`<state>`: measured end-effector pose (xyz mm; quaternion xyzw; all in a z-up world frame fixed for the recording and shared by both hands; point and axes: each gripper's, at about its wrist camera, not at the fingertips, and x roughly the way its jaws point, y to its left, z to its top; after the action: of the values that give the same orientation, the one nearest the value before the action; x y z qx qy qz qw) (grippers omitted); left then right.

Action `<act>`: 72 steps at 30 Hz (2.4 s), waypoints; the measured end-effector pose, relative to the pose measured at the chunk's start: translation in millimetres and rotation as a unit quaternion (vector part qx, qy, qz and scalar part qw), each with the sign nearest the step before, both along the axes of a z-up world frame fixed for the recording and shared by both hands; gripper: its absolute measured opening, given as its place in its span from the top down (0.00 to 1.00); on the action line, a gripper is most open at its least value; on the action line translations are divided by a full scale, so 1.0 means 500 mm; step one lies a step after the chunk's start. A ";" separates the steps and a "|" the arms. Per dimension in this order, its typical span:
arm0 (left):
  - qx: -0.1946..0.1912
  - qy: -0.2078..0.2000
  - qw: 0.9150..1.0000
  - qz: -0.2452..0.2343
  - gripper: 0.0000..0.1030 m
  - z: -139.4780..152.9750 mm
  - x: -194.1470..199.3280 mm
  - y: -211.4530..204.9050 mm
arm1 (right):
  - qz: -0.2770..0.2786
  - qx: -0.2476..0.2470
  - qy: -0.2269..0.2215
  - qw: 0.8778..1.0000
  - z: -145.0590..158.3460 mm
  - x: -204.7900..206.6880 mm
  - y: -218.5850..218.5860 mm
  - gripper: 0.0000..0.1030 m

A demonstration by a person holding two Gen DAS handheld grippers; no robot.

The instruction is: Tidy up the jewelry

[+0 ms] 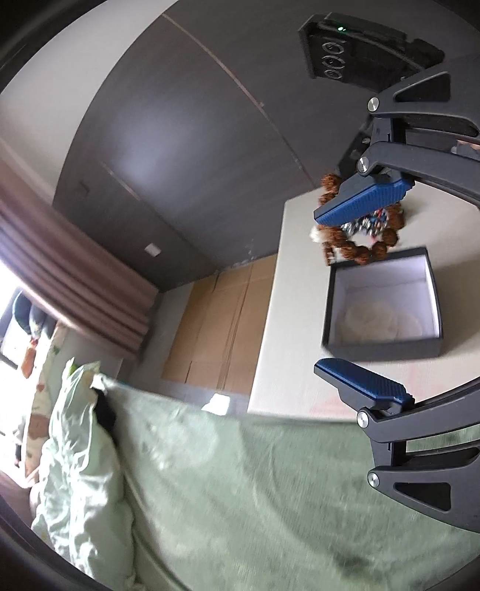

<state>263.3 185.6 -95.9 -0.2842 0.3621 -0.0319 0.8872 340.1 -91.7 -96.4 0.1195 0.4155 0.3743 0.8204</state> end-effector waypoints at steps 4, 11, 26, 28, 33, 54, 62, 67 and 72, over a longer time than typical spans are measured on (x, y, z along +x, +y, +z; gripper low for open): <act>-0.008 0.002 1.000 0.020 0.27 -0.002 -0.011 0.023 | 0.024 0.011 0.010 1.000 -0.011 -0.008 0.030 0.80; -0.006 0.002 1.000 0.028 0.27 -0.003 -0.023 0.032 | 0.054 0.032 0.044 0.997 -0.037 -0.019 0.068 0.80; 0.051 0.009 0.999 -0.005 0.21 0.002 -0.019 -0.019 | 0.016 -0.007 0.102 0.995 -0.079 0.016 0.032 0.56; 0.052 0.010 0.999 -0.012 0.21 0.001 -0.015 -0.030 | 0.004 -0.011 0.091 0.996 -0.066 0.013 0.006 0.56; 0.059 0.010 0.998 -0.031 0.21 0.001 -0.003 -0.064 | -0.024 -0.010 0.090 0.996 -0.059 0.018 -0.051 0.56; 0.093 0.014 0.983 -0.155 0.21 -0.033 0.087 -0.315 | -0.151 -0.004 0.121 0.981 -0.073 0.032 -0.295 0.37; 0.099 0.048 0.974 -0.196 0.41 -0.092 0.127 -0.399 | -0.188 0.015 0.143 0.972 -0.096 0.045 -0.368 0.37; 0.106 0.073 0.971 -0.203 0.55 -0.133 0.140 -0.432 | -0.197 0.006 0.157 0.968 -0.122 0.059 -0.390 0.37; 0.095 0.089 0.968 -0.213 0.63 -0.162 0.156 -0.445 | -0.194 0.006 0.176 0.965 -0.154 0.077 -0.393 0.41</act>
<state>341.4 -37.0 -177.0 -0.1167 0.4927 -0.1600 0.8474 378.4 -288.3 -173.2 0.2664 0.5197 0.1838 0.7907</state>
